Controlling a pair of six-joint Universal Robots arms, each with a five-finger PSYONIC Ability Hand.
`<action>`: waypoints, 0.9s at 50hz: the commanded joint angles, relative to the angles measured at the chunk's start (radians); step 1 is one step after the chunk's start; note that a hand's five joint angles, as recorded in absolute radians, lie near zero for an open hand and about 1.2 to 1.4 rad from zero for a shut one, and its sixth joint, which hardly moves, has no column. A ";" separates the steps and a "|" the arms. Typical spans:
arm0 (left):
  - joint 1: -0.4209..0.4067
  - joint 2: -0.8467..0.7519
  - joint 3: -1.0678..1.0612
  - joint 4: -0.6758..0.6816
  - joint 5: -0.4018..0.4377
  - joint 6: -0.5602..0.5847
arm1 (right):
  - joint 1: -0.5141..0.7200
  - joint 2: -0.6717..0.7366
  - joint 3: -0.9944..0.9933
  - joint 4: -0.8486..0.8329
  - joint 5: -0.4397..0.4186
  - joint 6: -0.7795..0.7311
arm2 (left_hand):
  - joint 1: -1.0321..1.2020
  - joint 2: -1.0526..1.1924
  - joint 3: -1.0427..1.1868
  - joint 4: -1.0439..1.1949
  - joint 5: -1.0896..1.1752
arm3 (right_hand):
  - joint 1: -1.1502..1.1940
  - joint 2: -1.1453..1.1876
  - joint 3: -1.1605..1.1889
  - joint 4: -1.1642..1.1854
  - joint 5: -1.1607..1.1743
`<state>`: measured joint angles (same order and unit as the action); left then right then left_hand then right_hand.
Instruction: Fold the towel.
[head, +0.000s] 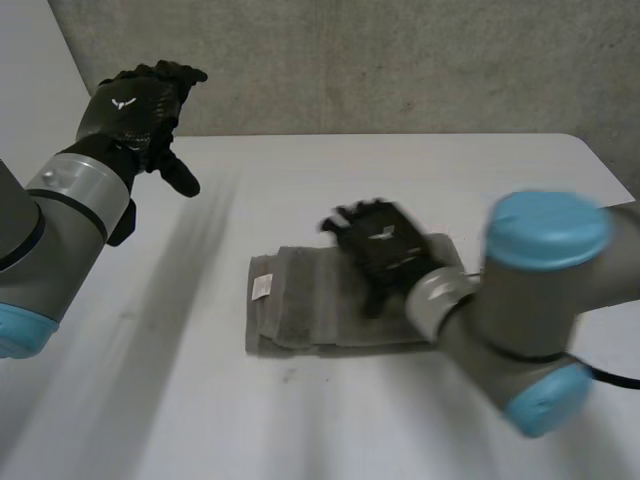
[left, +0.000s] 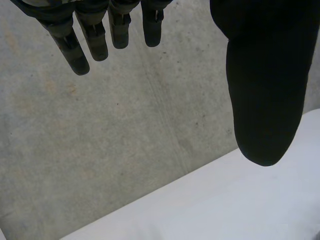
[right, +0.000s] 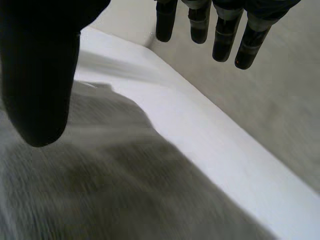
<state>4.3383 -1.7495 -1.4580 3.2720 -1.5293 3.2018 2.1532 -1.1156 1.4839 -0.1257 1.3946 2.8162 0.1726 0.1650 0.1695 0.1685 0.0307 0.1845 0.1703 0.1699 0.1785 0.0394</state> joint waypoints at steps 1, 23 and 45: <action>-0.022 -0.013 0.001 0.000 0.000 0.001 | -0.174 -0.069 0.153 0.049 -0.008 0.066 | 0.002 0.010 0.005 0.006 -0.031 | -0.010 0.004 0.005 -0.004 -0.039; -0.034 -0.019 -0.002 0.001 0.000 0.001 | -0.339 -0.067 0.302 -0.264 -0.049 -0.023 | 0.002 0.010 0.005 0.006 -0.031 | 1.212 1.226 1.226 1.218 1.182; -0.028 -0.008 0.002 0.001 -0.002 0.003 | 0.254 0.218 -0.053 -0.172 -0.173 -0.316 | 0.002 0.010 0.005 0.006 -0.031 | 1.212 1.226 1.226 1.218 1.182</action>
<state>4.3087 -1.7578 -1.4563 3.2732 -1.5309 3.2045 2.3727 -0.9466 1.4222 -0.3153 1.2963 2.5218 0.1726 0.1648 0.1694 0.1685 0.0307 1.3866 1.2102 1.2146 1.2165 1.0320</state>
